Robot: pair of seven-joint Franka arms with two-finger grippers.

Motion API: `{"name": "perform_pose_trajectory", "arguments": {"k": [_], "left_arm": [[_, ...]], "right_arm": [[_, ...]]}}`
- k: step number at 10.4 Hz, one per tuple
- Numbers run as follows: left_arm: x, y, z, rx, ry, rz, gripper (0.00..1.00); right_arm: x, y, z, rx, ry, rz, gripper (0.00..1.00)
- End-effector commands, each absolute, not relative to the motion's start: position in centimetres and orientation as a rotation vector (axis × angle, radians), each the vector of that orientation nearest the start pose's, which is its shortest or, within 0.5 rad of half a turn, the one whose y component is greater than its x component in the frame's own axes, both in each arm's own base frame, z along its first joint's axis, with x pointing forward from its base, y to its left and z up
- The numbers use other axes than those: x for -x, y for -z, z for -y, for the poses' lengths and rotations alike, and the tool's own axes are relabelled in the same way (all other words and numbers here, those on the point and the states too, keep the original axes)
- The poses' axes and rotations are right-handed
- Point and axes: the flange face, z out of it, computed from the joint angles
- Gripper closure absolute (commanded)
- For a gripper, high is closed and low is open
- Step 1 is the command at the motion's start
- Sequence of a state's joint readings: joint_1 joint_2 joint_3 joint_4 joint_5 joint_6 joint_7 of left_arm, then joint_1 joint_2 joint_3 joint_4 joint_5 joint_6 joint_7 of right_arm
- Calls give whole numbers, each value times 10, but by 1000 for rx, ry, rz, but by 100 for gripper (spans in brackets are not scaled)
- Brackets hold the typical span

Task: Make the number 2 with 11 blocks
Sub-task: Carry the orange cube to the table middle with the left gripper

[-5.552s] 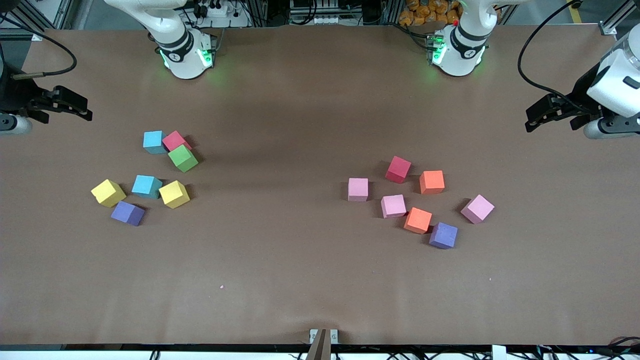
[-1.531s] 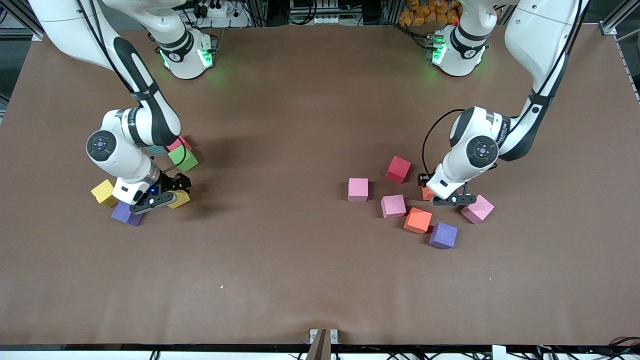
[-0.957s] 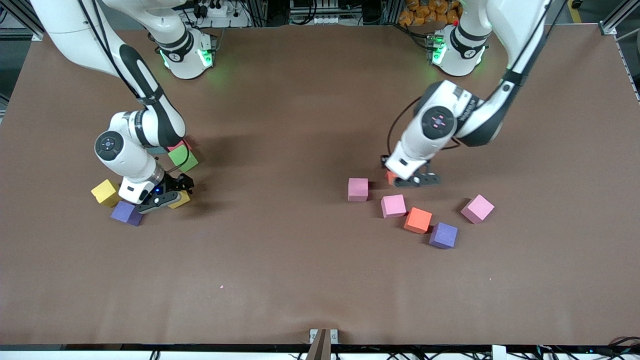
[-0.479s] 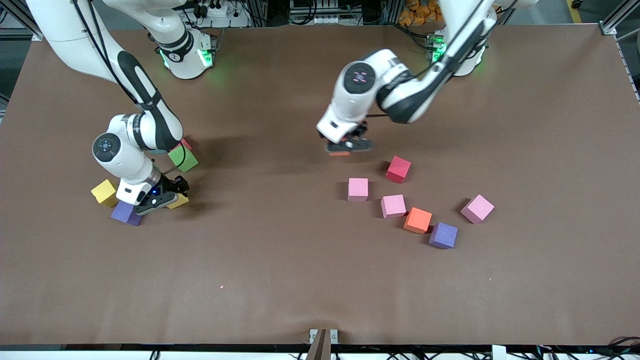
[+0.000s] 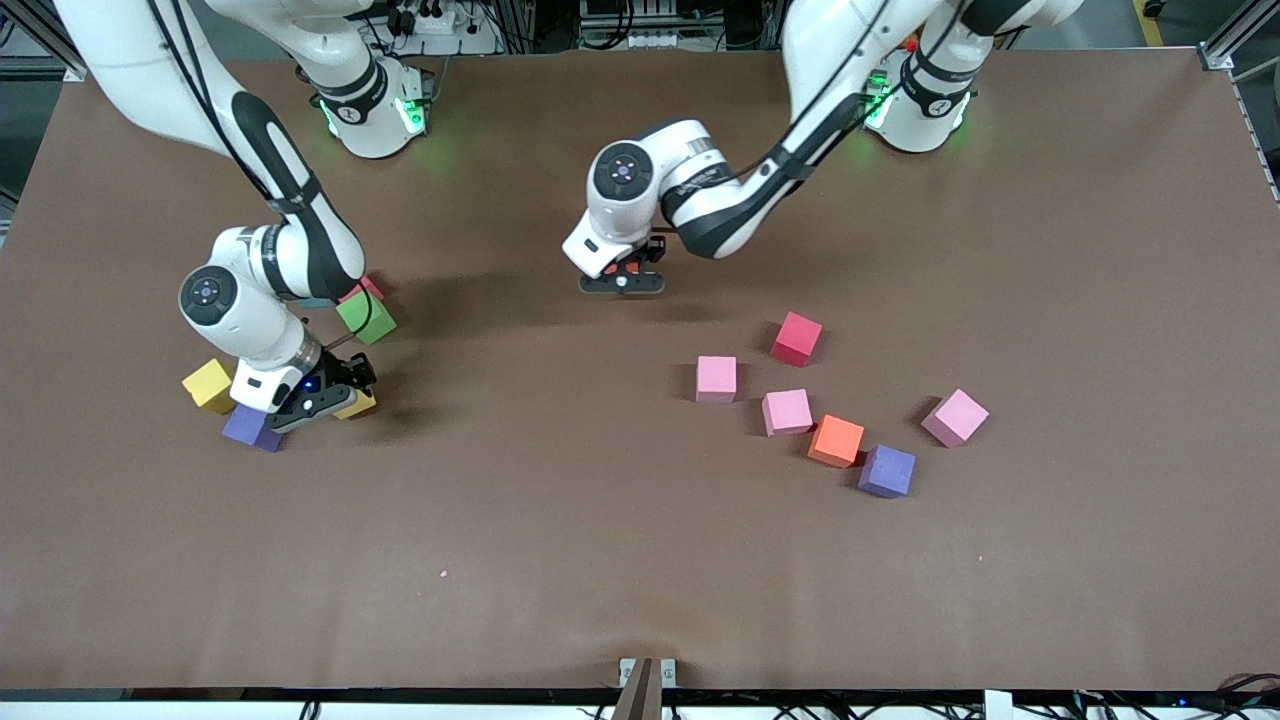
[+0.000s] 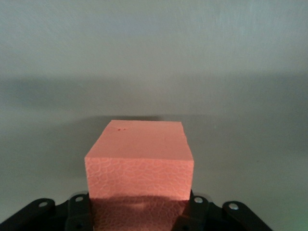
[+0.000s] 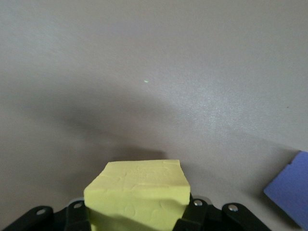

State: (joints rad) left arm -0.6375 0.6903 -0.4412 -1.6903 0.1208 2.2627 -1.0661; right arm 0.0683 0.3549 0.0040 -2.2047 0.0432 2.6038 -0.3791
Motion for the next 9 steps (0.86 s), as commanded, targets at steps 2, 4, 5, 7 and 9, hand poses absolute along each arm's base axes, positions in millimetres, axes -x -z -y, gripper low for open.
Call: {"name": "perform_pose_trajectory", "arguments": {"k": [2, 4, 5, 7, 9], "left_arm": [[-323, -199, 601, 3118, -239, -66, 94], [-320, -201, 611, 3133, -236, -66, 92], [-318, -199, 613, 3132, -241, -63, 92], [-308, -196, 616, 3122, -250, 16, 84], [-306, -193, 617, 3117, -253, 25, 70]], "right_arm": [[-567, -287, -49, 3031, -33, 616, 49], [-574, -298, -51, 3033, 0, 623, 49], [-576, -299, -52, 3032, 10, 625, 50], [-574, -302, -54, 3028, 10, 646, 50], [-569, -313, -59, 3021, -11, 664, 49]]}}
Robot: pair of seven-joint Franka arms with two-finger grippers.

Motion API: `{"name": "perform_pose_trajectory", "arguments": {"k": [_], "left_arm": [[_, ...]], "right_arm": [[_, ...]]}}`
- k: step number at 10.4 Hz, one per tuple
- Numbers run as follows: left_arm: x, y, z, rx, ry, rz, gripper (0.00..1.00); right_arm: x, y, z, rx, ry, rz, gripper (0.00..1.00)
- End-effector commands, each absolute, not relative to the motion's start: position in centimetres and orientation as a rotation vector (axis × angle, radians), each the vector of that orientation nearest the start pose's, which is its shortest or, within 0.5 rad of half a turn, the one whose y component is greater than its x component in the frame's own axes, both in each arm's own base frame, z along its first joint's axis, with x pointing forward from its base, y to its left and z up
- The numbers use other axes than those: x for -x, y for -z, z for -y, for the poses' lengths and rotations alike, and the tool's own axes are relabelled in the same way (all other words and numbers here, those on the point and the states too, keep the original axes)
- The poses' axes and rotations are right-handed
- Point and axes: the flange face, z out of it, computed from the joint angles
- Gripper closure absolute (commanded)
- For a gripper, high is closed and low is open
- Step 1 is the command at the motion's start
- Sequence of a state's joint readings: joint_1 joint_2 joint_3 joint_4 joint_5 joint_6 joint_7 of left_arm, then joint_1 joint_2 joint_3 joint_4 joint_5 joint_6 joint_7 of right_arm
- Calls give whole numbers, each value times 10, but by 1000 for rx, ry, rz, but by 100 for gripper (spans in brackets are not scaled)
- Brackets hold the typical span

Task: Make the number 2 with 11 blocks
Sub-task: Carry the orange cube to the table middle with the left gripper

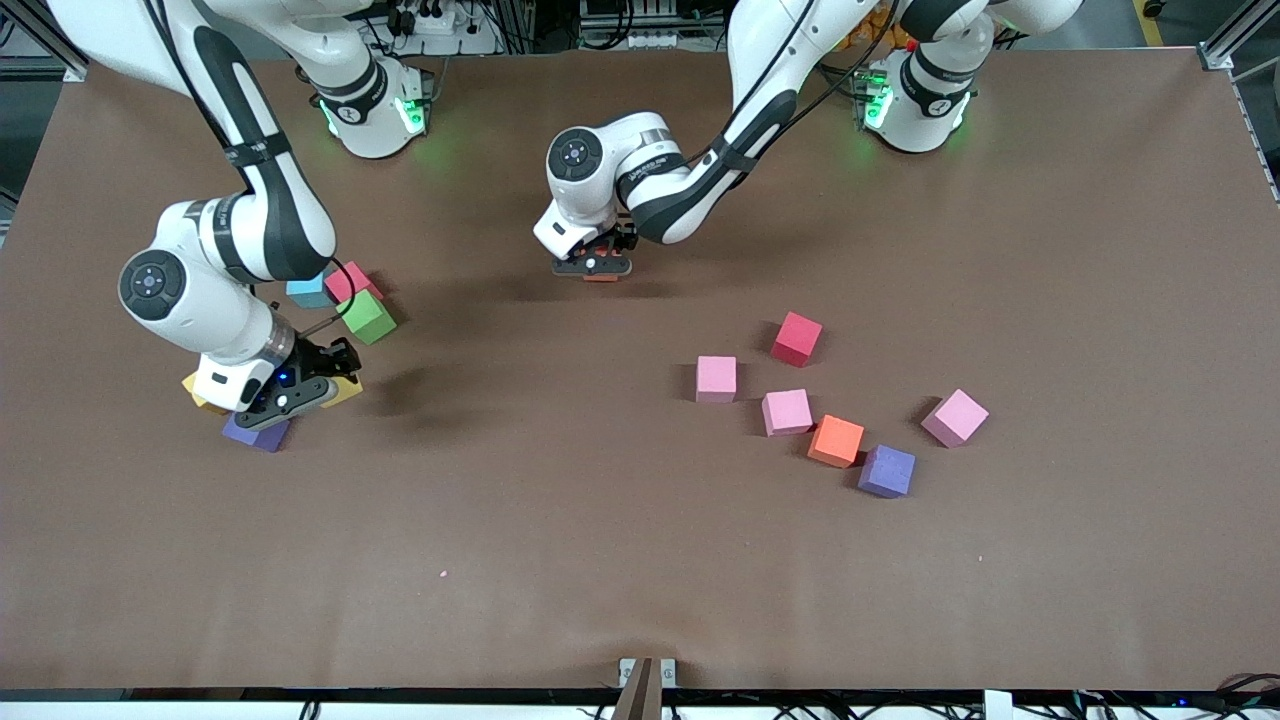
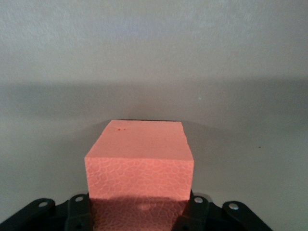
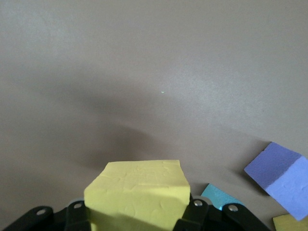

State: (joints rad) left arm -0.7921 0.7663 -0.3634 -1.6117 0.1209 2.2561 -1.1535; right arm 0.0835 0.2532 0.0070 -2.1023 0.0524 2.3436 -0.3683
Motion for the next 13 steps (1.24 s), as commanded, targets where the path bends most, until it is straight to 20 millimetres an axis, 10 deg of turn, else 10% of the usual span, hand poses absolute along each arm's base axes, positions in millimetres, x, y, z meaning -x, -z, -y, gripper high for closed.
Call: {"name": "perform_pose_trajectory", "arguments": {"k": [1, 2, 5, 8, 13], "left_arm": [[-307, -194, 617, 3118, -250, 26, 22], [-309, -199, 617, 3124, -232, 18, 0], [-336, -255, 608, 3153, -178, 96, 0], [-438, -324, 538, 3180, -58, 323, 0], [-541, -297, 430, 3166, -93, 268, 0]], "right_arm": [[-565, -318, -60, 3021, -7, 664, 49], [-560, -321, -63, 3021, -14, 660, 49], [-546, -323, -65, 3023, -27, 645, 49], [-512, -351, -117, 2986, 9, 840, 49], [-461, -358, -228, 2885, 21, 1542, 54]]}}
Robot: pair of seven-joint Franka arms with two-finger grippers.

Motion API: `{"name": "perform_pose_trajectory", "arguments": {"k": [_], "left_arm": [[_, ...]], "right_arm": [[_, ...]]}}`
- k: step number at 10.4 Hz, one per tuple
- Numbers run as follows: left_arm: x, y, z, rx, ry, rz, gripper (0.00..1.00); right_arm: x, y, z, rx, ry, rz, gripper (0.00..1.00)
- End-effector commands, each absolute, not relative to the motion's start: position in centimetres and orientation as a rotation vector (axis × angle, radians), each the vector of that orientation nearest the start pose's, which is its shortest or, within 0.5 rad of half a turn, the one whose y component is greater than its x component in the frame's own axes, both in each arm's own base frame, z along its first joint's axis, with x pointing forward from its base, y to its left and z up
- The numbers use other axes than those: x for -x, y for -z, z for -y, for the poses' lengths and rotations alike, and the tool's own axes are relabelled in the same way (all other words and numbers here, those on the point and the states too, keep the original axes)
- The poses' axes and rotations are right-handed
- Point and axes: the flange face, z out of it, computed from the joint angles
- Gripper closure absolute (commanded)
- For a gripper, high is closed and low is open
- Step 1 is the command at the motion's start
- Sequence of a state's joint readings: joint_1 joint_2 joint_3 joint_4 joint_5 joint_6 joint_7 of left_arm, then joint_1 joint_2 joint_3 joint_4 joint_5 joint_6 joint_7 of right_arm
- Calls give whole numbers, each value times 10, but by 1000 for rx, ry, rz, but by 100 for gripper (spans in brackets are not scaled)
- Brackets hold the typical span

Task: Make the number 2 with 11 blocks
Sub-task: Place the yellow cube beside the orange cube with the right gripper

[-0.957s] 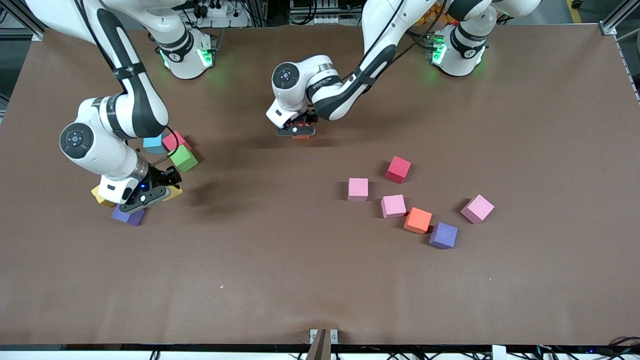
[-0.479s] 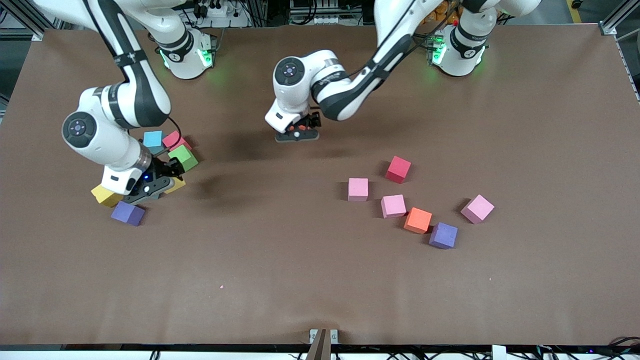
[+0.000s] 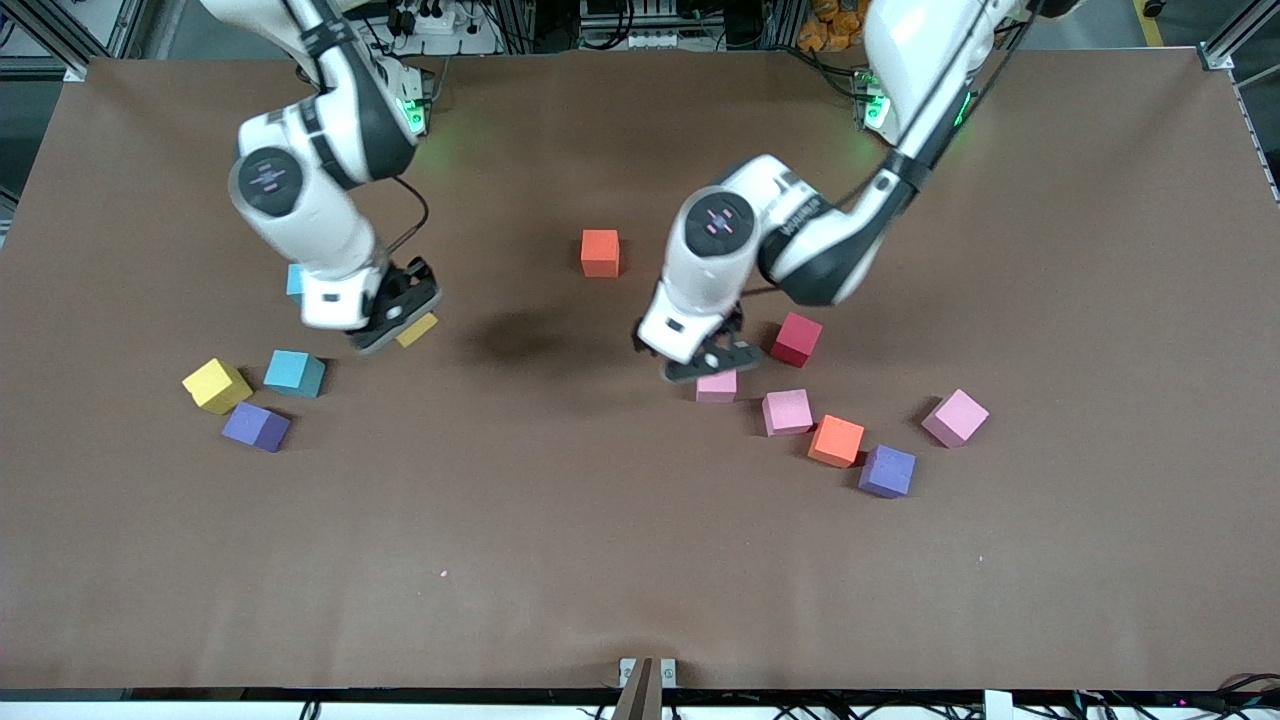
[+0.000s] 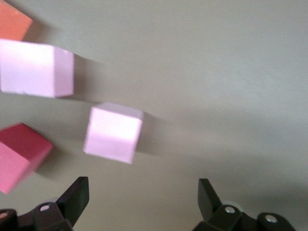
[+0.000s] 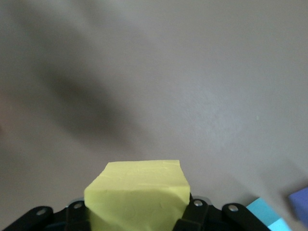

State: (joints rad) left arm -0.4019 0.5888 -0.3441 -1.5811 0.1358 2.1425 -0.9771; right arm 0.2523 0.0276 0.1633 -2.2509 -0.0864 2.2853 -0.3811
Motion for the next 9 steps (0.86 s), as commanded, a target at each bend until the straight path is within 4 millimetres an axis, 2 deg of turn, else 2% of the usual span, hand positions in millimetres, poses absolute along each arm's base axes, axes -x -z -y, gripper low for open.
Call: {"name": "perform_pose_trajectory", "arguments": {"k": [1, 2, 3, 5, 6, 7, 9], "left_arm": [[-551, -288, 417, 3166, -105, 212, 0], [-553, -270, 411, 3148, -125, 161, 0], [-555, -255, 409, 3134, -120, 145, 0], [-557, -242, 410, 3146, -116, 162, 0], [-558, -236, 409, 3143, -122, 166, 0], [-568, -238, 396, 3133, -101, 199, 0], [-594, -244, 357, 3125, -81, 296, 0]], "right_arm": [[-446, -349, -246, 2826, -4, 1645, 57], [-426, -343, -278, 2719, -21, 1812, 55], [-418, -338, -287, 2692, -34, 1843, 54], [-381, -327, -328, 2579, -54, 1956, 53], [-363, -315, -339, 2532, -52, 2002, 53], [-350, -300, -343, 2481, -37, 2047, 54], [-332, -269, -336, 2441, 80, 1998, 53]]}}
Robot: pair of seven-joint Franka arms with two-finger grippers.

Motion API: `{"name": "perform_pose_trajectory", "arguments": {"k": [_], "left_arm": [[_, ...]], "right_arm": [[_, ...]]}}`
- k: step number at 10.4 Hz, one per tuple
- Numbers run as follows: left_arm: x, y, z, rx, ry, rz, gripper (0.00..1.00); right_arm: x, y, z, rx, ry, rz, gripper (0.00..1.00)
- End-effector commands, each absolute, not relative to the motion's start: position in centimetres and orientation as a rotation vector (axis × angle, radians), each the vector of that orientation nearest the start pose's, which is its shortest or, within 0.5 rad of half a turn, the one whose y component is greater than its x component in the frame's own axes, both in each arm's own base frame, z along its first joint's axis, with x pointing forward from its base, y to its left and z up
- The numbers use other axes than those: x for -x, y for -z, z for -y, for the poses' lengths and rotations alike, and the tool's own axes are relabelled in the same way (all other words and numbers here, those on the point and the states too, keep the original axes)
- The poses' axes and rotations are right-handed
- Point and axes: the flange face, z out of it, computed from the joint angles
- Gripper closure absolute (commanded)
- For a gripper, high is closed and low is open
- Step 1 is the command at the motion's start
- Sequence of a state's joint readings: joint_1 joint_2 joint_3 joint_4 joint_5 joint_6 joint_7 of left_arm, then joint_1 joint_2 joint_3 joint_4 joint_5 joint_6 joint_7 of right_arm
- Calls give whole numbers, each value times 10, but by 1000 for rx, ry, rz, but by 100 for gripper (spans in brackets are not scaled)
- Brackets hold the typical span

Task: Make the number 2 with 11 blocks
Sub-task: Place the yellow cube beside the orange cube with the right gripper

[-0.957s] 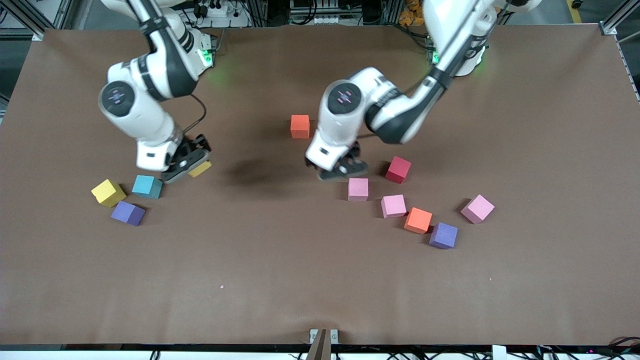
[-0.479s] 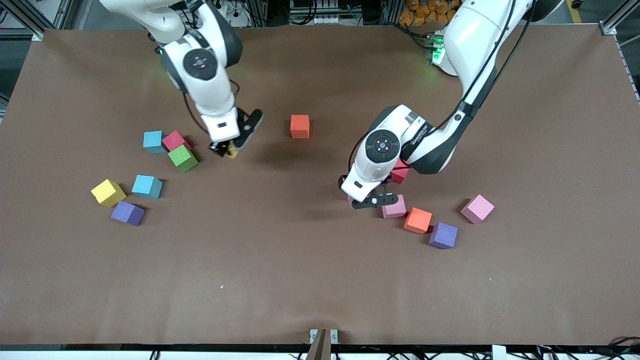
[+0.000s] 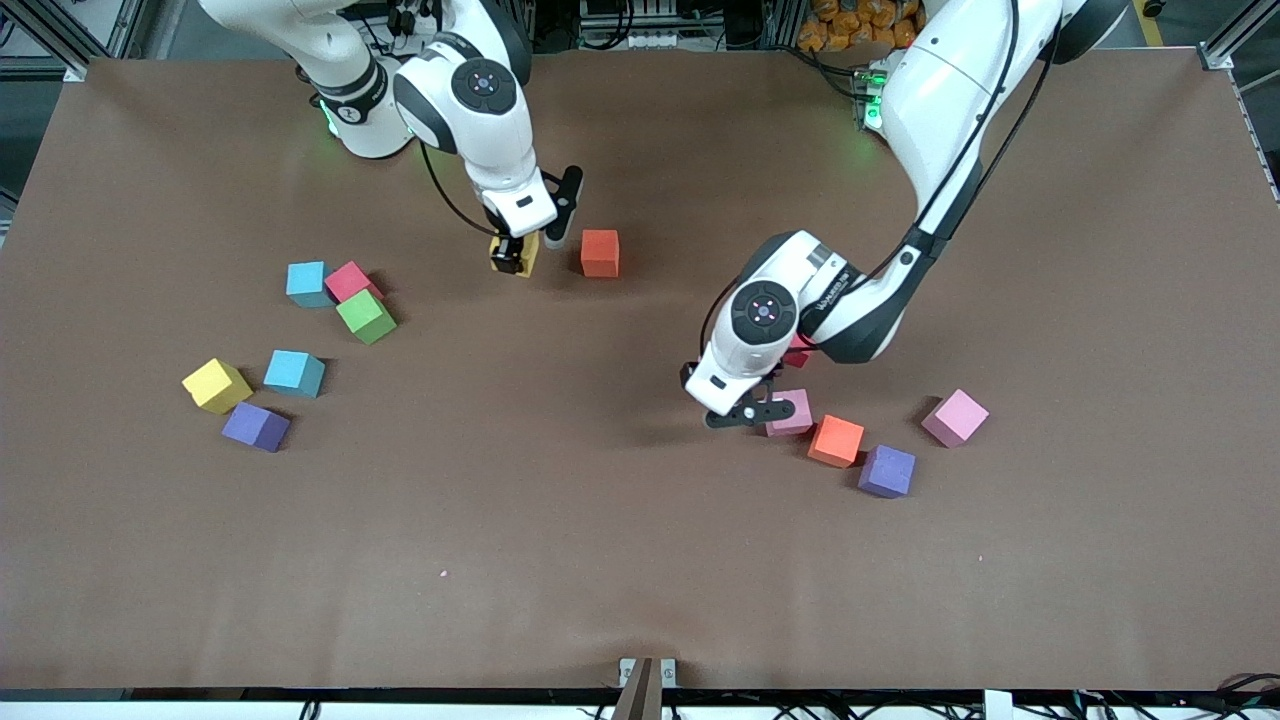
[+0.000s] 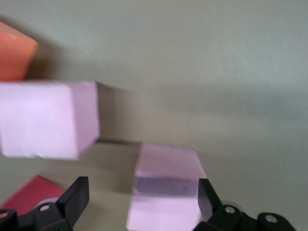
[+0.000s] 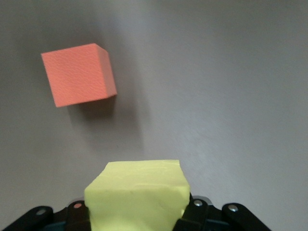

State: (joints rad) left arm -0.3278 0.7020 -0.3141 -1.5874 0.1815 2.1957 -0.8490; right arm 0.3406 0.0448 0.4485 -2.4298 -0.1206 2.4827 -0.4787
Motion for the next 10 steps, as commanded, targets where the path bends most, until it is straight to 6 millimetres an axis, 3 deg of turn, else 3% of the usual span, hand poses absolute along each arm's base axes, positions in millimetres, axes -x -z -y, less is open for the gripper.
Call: {"name": "perform_pose_trajectory", "arguments": {"k": [1, 2, 3, 8, 10], "left_arm": [[-609, -258, 335, 3129, -50, 351, 0], [-623, -272, 311, 3129, -19, 411, 0], [-627, -280, 305, 3132, -2, 428, 0], [-627, -283, 304, 3129, 3, 433, 0], [-622, -276, 308, 3121, -19, 430, 0]], "right_arm": [[-328, -260, -339, 2408, 84, 2016, 53], [-322, -254, -346, 2379, 88, 2028, 53], [-317, -247, -351, 2360, 92, 2030, 53], [-307, -209, -365, 2282, 128, 2014, 53], [-302, -204, -370, 2259, 147, 2019, 53]]}}
